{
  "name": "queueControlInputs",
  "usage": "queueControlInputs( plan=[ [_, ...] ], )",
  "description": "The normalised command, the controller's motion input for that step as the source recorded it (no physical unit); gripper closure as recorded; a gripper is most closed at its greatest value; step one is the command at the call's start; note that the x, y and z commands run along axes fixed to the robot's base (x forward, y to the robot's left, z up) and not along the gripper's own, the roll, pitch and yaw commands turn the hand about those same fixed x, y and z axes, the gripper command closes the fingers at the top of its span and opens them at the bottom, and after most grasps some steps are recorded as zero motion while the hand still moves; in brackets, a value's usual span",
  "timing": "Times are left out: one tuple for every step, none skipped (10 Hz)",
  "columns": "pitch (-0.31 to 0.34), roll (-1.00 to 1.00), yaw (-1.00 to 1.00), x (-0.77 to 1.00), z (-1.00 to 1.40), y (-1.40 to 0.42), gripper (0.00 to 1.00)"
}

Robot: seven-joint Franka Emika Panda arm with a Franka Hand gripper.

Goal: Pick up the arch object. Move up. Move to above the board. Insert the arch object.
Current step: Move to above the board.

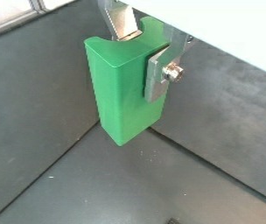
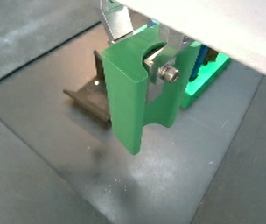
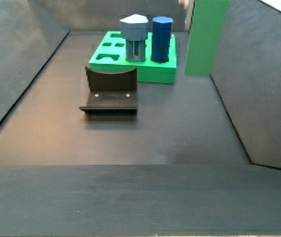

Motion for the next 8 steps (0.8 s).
queueControlInputs(
  plan=[
    [0.099, 0.07, 0.02, 0.04, 1.00, -0.08, 1.00],
    [0.102, 0.08, 0.02, 0.04, 1.00, -0.08, 1.00],
    [0.102, 0.08, 0.02, 0.04, 1.00, -0.07, 1.00],
    [0.101, 0.08, 0.02, 0.04, 1.00, -0.06, 1.00],
    [0.103, 0.07, 0.02, 0.03, 1.00, -0.05, 1.00],
    [0.102, 0.07, 0.02, 0.03, 0.95, -0.04, 1.00],
    [0.102, 0.07, 0.02, 0.03, 0.84, -0.03, 1.00],
    [0.100, 0.06, 0.02, 0.02, 0.57, -0.02, 1.00]
  ],
)
